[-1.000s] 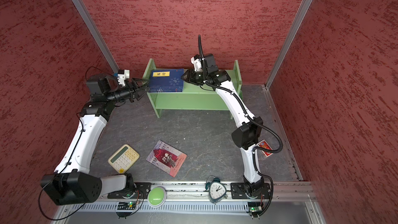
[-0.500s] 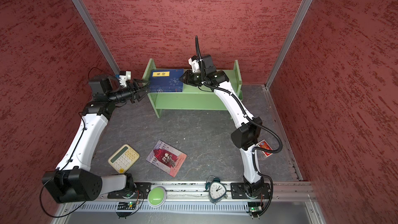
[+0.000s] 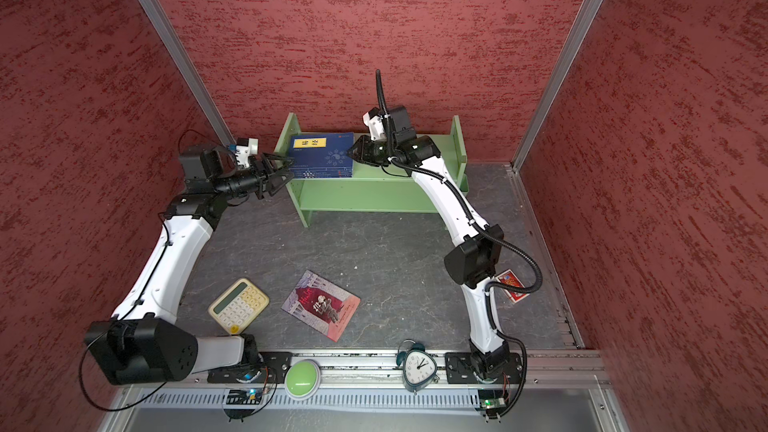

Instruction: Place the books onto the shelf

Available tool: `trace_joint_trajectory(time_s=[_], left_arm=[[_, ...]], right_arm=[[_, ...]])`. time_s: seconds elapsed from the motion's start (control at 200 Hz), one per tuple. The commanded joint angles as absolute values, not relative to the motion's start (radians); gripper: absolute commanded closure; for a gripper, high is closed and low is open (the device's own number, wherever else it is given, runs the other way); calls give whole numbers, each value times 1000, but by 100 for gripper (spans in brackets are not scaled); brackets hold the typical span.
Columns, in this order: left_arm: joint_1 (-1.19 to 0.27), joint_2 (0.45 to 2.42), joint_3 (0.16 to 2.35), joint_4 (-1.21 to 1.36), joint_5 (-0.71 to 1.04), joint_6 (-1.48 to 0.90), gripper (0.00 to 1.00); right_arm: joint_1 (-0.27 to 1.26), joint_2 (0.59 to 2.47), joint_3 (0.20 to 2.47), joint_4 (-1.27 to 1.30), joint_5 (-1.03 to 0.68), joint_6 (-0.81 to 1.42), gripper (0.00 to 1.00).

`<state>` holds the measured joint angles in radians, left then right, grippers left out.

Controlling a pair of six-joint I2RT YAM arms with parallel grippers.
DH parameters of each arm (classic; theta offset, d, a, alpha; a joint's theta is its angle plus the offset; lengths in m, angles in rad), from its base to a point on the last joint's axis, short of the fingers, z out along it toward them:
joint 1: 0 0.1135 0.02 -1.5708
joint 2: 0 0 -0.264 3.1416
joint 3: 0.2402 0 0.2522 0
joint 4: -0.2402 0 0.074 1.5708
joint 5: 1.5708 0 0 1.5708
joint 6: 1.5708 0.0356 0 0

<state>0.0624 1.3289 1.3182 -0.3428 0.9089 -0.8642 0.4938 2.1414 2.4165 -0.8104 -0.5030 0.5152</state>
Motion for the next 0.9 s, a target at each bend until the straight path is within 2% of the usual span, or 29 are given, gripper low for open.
trace_joint_trajectory(time_s=[0.0,0.24,0.471,0.631,0.741,0.897], left_arm=[[60,1341,1319,-327,896,-839,36],[60,1337,1313,-322,908,-848,36],[70,1296,1316,-349,950,-834,35],[86,1206,1269,-546,1033,-710,18],[86,1159,1222,-816,1028,-539,7],[79,1136,1074,-1061,937,-495,3]], right_arm=[[499,2164,2457,-820,-501,503,72],[499,2171,2479,-825,-491,504,71],[498,2111,2488,-801,-412,492,60],[499,1949,2449,-813,-278,454,52],[520,1731,2245,-799,-217,436,51],[555,1359,1747,-678,-275,504,44]])
